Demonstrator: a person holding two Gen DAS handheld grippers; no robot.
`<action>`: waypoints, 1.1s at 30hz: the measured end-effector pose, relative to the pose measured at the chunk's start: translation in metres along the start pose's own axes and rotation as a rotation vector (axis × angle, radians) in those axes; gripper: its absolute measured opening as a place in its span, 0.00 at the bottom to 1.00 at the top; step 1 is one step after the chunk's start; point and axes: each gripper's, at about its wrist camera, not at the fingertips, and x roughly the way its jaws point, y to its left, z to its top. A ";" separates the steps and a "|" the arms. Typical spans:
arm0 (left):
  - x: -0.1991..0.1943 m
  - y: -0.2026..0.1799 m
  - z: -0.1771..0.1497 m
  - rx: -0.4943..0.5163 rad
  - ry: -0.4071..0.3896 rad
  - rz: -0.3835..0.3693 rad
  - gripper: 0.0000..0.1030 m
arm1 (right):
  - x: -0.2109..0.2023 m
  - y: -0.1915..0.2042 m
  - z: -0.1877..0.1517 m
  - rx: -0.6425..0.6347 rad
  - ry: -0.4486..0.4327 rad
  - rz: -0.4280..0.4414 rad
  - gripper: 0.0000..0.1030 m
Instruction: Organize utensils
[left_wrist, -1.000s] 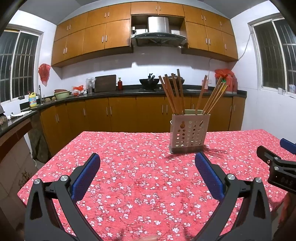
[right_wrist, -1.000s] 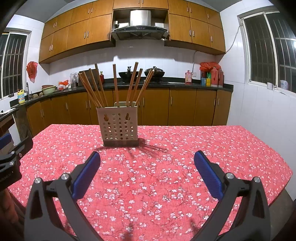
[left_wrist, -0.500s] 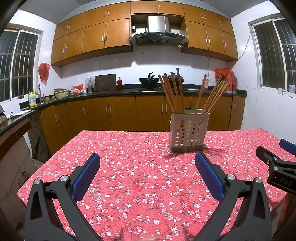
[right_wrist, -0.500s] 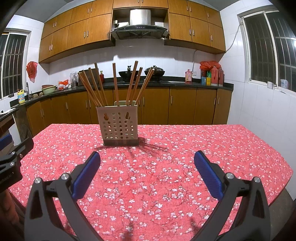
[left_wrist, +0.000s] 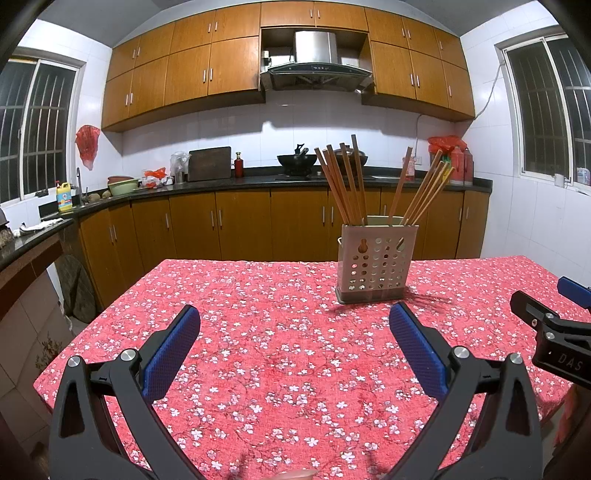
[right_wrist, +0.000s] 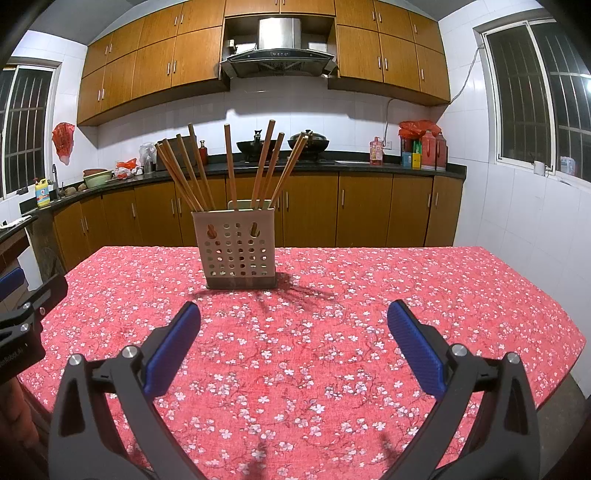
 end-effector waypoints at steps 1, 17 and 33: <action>0.000 0.000 0.000 0.000 0.000 0.000 0.98 | 0.000 0.000 0.000 0.000 0.000 0.000 0.96; 0.002 0.000 -0.001 -0.001 0.003 -0.002 0.98 | 0.001 0.000 -0.001 0.001 0.003 0.002 0.96; 0.003 0.000 -0.003 -0.001 0.006 -0.006 0.98 | 0.001 0.001 -0.002 0.002 0.004 0.003 0.96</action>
